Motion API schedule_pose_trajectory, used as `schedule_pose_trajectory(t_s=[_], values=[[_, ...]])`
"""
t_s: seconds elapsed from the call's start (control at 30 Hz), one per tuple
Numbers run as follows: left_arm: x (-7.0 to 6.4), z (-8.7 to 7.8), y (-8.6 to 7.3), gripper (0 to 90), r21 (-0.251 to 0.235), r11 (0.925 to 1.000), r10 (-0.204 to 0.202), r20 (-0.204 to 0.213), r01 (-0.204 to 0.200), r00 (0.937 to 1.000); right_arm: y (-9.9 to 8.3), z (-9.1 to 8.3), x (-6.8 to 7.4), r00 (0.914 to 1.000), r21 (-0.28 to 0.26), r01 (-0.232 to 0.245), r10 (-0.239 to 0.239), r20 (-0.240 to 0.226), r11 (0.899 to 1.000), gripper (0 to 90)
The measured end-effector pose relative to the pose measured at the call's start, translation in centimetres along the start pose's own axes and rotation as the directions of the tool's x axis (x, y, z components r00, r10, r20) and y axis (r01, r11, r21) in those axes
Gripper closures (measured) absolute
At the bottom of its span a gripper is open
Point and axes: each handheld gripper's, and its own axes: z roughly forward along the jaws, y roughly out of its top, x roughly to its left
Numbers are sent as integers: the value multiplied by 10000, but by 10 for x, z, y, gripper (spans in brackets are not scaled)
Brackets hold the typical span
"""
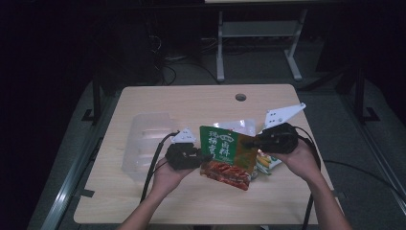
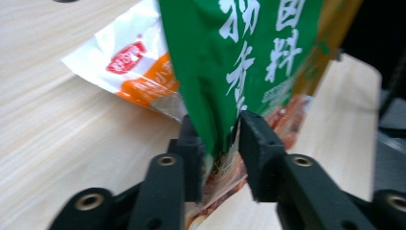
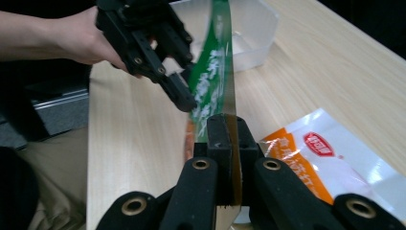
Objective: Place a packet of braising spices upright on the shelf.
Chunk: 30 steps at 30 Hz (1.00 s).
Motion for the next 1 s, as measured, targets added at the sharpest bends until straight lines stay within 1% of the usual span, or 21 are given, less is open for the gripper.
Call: schedule_pose_trajectory(t_s=[0.13,0.17,0.2,0.23,0.27,0.37,0.43,0.5,0.53,0.6,0.63,0.67,0.7,0.73,0.77,0.87,0.97,1.0], values=[[-2,-1,-1,812,9,10000,81,39,-82,10000,0,1,-1,9996,16,-117,116,246,9999,898],[-2,-1,-3,824,-80,10000,-8,81,9,10000,0,2,-1,9994,12,-170,169,300,9999,897],[-2,-1,-3,835,-80,10000,-8,81,9,10000,0,2,-1,9992,17,-218,217,330,9998,897],[-2,-2,-4,835,-134,9999,-84,148,86,9999,0,2,-1,9992,17,-218,217,330,9998,897],[-2,-3,-5,849,-202,9997,-97,202,101,9997,1,3,-1,9988,21,-242,241,424,9997,896],[-4,-4,-7,859,-267,9996,-38,117,41,9999,1,4,-1,9982,14,-326,325,499,9995,894],[-5,-4,-8,862,-295,9996,33,75,-31,10000,0,4,-2,9976,-166,-375,384,579,9992,862],[-5,-5,-9,863,-265,9996,96,-8,-97,10000,-3,3,-3,9961,-388,-617,639,607,9973,818],[-5,-5,-9,863,-261,9996,105,-13,-105,9999,-6,3,-5,9956,-463,-730,756,560,9963,809],[-5,-6,-10,863,-261,9996,133,-36,-134,9999,-11,3,-7,9944,-532,-921,946,473,9943,763],[-5,-6,-10,863,-261,9996,133,-36,-134,9999,-11,3,-7,9944,-532,-921,946,473,9943,763],[-5,-6,-11,863,-273,9994,189,-76,-191,9998,-17,4,-7,9931,-520,-1091,1111,375,9927,724],[-5,-6,-11,863,-273,9994,189,-76,-191,9998,-17,4,-7,9931,-520,-1091,1111,375,9927,724],[-5,-6,-11,863,-284,9994,171,-74,-173,9998,-23,6,-8,9918,-465,-1241,1254,254,9912,685],[-5,-6,-11,863,-272,9995,171,-87,-174,9998,-26,8,-8,9919,-438,-1248,1258,194,9912,664],[-6,-7,-11,862,-272,9996,117,-100,-120,9999,-34,13,-6,9897,-336,-1425,1429,70,9892,644],[-6,-7,-11,862,-243,9996,141,-113,-143,9998,-38,17,-5,9887,-218,-1498,1499,26,9885,630],[-5,-7,-11,861,-202,9996,183,-105,-186,9998,-43,22,-4,9878,-149,-1555,1554,-46,9877,630]])
